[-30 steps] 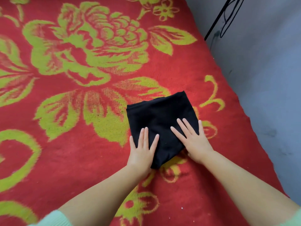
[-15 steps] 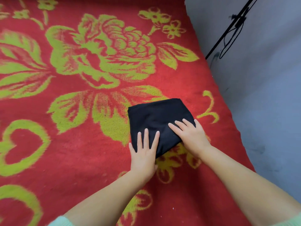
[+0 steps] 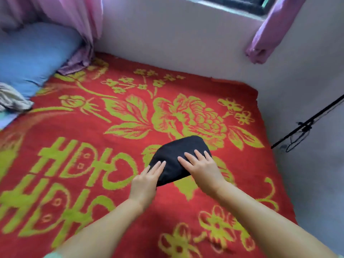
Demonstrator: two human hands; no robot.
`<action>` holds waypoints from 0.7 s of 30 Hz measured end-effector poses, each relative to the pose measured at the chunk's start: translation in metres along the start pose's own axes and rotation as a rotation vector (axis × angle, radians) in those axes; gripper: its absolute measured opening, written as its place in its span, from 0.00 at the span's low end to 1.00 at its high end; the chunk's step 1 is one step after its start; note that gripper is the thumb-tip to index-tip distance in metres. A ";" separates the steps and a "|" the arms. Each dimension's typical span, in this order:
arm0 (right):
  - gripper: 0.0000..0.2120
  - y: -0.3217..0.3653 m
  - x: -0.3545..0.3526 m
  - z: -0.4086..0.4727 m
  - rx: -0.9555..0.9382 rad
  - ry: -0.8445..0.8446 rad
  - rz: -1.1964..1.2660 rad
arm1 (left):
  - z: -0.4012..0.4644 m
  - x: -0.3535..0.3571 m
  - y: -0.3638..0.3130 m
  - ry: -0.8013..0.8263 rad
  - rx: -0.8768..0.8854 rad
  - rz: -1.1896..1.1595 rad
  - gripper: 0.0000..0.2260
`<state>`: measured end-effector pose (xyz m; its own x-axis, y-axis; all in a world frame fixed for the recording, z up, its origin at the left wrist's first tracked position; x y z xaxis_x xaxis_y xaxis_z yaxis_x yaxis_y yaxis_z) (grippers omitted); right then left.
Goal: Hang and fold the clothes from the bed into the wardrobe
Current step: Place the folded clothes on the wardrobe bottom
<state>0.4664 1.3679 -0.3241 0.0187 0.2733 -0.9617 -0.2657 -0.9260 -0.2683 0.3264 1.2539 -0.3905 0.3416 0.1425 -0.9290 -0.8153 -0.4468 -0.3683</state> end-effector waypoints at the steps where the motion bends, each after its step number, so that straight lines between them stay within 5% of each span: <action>1: 0.35 0.020 -0.016 0.022 -0.040 -0.021 0.008 | -0.010 -0.020 0.026 -0.045 -0.013 0.059 0.47; 10: 0.41 0.251 -0.146 0.176 -0.451 -0.134 0.020 | -0.164 -0.197 0.238 -0.231 -0.360 0.361 0.42; 17: 0.37 0.512 -0.251 0.200 -0.803 -0.235 0.025 | -0.407 -0.290 0.367 -0.340 -0.703 0.379 0.43; 21: 0.43 0.661 -0.307 0.178 -0.981 -0.222 0.070 | -0.556 -0.314 0.435 -0.231 -0.897 0.478 0.45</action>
<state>0.1139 0.7186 -0.1966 -0.1727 0.1597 -0.9719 0.6532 -0.7200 -0.2344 0.1243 0.5236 -0.2387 -0.1005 -0.0990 -0.9900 -0.1632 -0.9799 0.1145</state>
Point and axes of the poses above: each hand's wrist, its own z-axis towards the middle knuckle, its own x-axis out of the palm, y = z × x, the point moved 4 cm from there along z, towards the middle knuckle, and after that the axes turned 10 degrees about -x, right-handed, at the moved point
